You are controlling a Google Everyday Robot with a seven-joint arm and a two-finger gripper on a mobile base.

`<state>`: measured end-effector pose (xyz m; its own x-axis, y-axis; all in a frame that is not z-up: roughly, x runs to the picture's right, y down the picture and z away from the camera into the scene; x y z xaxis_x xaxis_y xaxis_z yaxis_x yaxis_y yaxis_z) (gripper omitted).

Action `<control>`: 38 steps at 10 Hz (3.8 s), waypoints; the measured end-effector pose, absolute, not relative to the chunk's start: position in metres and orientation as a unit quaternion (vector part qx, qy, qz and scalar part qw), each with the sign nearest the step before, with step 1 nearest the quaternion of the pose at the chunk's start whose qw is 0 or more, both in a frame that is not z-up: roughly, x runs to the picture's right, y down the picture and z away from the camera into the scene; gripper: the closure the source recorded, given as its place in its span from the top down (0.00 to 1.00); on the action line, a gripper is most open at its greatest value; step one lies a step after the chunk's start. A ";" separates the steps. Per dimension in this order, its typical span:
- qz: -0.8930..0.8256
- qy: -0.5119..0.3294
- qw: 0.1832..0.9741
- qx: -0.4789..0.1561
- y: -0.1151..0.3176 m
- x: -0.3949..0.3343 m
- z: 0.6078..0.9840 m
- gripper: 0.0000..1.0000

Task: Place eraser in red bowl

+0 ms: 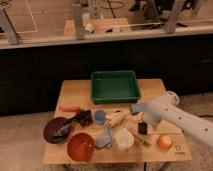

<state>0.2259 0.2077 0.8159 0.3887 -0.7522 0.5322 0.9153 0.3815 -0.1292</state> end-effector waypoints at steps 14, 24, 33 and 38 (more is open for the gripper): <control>-0.499 -0.230 0.816 -0.180 0.155 0.220 0.757 0.00; -0.525 -0.251 0.797 -0.161 0.139 0.195 0.713 0.00; -0.710 -0.309 0.625 -0.096 0.205 -0.004 0.629 0.00; -0.779 -0.387 0.487 -0.077 0.292 -0.068 0.582 0.00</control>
<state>-0.0681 0.2925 0.5817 -0.5142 -0.6992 0.4968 0.8181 -0.2259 0.5288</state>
